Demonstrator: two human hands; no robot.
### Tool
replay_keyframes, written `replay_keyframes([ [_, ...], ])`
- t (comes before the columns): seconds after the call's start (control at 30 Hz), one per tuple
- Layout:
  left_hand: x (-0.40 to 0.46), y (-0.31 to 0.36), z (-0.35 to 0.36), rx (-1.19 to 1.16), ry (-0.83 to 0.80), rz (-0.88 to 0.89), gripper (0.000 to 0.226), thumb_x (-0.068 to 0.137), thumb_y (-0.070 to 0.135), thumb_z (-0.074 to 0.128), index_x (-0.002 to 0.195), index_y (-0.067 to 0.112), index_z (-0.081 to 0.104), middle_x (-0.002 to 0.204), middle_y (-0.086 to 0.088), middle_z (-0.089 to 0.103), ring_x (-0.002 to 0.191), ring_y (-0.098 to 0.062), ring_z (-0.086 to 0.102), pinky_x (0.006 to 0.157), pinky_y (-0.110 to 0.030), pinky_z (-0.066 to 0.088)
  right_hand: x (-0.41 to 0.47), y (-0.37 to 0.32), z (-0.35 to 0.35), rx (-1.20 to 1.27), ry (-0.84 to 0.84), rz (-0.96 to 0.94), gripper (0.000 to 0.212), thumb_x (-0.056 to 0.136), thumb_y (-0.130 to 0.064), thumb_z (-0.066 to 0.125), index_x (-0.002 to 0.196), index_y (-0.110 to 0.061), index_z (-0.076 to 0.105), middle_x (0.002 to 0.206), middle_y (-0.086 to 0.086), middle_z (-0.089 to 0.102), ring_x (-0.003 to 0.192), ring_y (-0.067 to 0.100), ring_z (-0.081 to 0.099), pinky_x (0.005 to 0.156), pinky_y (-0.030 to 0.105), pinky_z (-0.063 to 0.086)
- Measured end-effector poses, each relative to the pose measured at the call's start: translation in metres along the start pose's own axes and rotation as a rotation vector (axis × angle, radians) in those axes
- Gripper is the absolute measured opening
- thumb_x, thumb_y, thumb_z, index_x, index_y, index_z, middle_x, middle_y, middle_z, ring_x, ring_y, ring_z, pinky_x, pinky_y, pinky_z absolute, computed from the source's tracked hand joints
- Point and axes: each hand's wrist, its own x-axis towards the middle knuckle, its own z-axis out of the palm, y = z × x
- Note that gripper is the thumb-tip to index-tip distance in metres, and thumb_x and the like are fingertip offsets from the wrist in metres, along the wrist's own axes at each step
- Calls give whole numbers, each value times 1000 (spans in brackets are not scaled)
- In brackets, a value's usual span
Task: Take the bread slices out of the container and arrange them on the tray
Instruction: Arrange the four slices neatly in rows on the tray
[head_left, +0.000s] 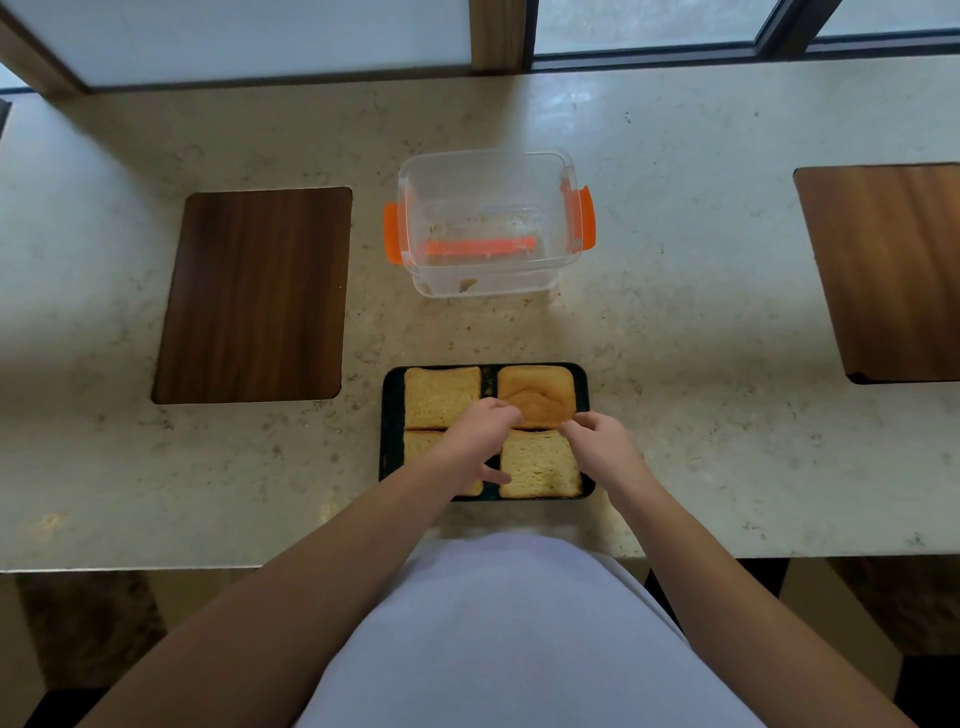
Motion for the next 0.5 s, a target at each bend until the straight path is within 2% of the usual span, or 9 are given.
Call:
replay_keyframes([
  [0.13, -2, -1, -1, 79, -37, 38, 39, 99, 26, 51, 138, 21, 51, 125, 3, 45, 115, -21, 46, 85, -44, 58, 1, 1, -3, -9, -17, -9, 57, 95, -33, 55, 148, -12, 52, 127, 3, 67, 105, 19, 63, 99, 48, 54],
  [0.23, -4, -6, -6, 188, -19, 144, 45, 97, 29, 53, 141, 21, 51, 125, 5, 50, 108, -15, 53, 88, -37, 54, -1, -1, -5, -142, 15, -29, 55, 95, -32, 53, 145, -9, 53, 119, 7, 69, 98, 26, 68, 90, 48, 57],
  [0.3, -8, -12, -19, 340, 107, 352, 44, 95, 27, 54, 139, 19, 53, 132, 2, 53, 106, -12, 57, 91, -36, 53, -4, -1, -3, -281, 84, -106, 55, 95, -33, 52, 145, -10, 51, 131, 9, 59, 94, 25, 64, 77, 41, 55],
  [0.4, -10, -31, -47, 596, 375, 616, 39, 94, 19, 58, 133, 16, 56, 134, -3, 50, 93, -8, 56, 83, -26, 47, -9, 0, 5, -408, 127, -256, 56, 94, -32, 53, 147, -16, 47, 135, 5, 50, 106, 20, 56, 77, 35, 51],
  [0.43, -8, -37, -57, 616, 426, 611, 41, 93, 16, 59, 133, 13, 56, 133, -5, 50, 96, -8, 54, 83, -24, 43, -10, -1, 7, -429, 127, -272, 55, 94, -31, 54, 147, -16, 47, 135, 5, 50, 110, 20, 55, 79, 35, 52],
  [0.5, -5, -47, -74, 554, 466, 494, 45, 93, 14, 60, 137, 9, 52, 134, -8, 52, 102, -9, 52, 85, -22, 39, -13, -5, 13, -438, 133, -281, 53, 95, -30, 55, 144, -14, 48, 136, 6, 50, 116, 21, 52, 86, 36, 53],
])
